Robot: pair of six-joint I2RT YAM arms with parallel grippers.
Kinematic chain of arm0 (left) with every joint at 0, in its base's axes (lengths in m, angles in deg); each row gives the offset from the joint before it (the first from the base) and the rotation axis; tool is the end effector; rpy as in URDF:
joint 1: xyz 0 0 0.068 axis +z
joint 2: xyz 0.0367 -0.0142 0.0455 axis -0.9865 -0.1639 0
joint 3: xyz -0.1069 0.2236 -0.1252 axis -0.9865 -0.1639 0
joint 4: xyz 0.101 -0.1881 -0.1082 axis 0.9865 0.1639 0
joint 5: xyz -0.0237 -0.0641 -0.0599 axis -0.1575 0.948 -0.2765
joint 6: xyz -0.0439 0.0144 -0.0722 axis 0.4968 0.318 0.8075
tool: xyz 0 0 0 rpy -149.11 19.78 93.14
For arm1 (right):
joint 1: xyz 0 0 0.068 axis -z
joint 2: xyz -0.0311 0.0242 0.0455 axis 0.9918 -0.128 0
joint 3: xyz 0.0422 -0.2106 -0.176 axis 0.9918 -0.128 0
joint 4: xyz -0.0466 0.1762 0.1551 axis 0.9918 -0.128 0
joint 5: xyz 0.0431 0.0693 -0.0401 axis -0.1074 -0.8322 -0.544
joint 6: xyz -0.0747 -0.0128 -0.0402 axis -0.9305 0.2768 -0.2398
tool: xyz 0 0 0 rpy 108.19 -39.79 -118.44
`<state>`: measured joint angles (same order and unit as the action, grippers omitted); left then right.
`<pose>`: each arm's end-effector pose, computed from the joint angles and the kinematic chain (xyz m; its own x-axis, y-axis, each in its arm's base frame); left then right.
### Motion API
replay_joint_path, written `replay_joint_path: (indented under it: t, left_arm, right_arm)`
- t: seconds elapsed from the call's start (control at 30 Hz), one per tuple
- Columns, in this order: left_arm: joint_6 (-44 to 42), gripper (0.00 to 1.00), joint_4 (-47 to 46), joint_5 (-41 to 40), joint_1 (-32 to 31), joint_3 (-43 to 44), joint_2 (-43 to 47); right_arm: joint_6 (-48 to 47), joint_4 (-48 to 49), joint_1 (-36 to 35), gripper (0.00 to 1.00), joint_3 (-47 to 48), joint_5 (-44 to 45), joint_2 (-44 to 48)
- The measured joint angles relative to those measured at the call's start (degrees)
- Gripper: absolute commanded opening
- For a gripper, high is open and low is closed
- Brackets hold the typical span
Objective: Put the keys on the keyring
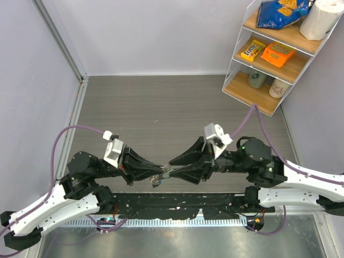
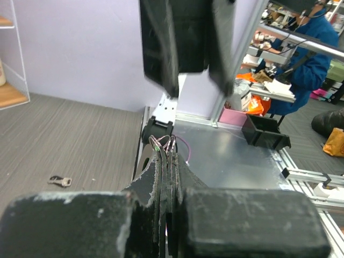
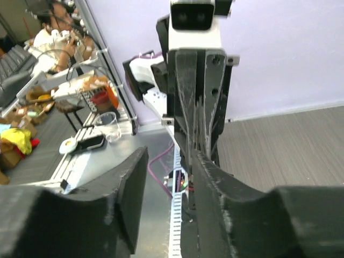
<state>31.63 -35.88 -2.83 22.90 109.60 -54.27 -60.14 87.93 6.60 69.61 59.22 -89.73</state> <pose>0.0304 -0.1186 0.3797 -0.2662 -0.2529 -0.9301 0.9637 -0.0499 -0.2623 0.0302 0.1982 0.4312 -0.2181 0.1750 -0.9601 -0.9759 -0.0471 0.2131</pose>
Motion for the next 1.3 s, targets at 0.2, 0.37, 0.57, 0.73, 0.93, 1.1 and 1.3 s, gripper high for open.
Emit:
replay_joint_path:
  t: [0.2,0.37,0.57,0.73,0.93,1.1,1.3]
  left_arm:
    - [-1.53,0.0,4.31,-1.57,0.02,0.07,-0.94]
    - [-2.64,0.0,7.78,-2.19,0.02,1.18,-1.27]
    - [-3.08,0.0,11.28,-2.67,0.02,2.8,-1.64]
    - [-4.24,0.0,16.06,-4.48,0.02,4.81,-2.45]
    - [-5.38,0.0,21.75,-8.39,0.02,5.81,-2.49]
    - [-5.57,0.0,25.59,-11.1,0.04,5.84,-2.62]
    - [-5.55,0.0,26.77,-11.82,0.04,5.81,-2.6]
  right_arm:
    - [-0.63,-2.58,-0.09,0.65,0.0,7.3,6.8]
    - [-1.27,-9.84,-0.11,0.7,-0.96,18.82,11.17]
    - [0.52,-19.21,-0.11,0.74,-5.03,32.61,11.67]
    - [7.17,-32.81,2.82,0.74,-6.19,41.53,7.82]
    - [14.82,-39.82,9.33,0.68,-11.98,44.13,1.57]
    - [18.71,-41.16,14.6,0.61,-19.08,44.15,-2.27]
    - [21.55,-39.6,18.29,0.59,-22.58,44.17,-5.42]
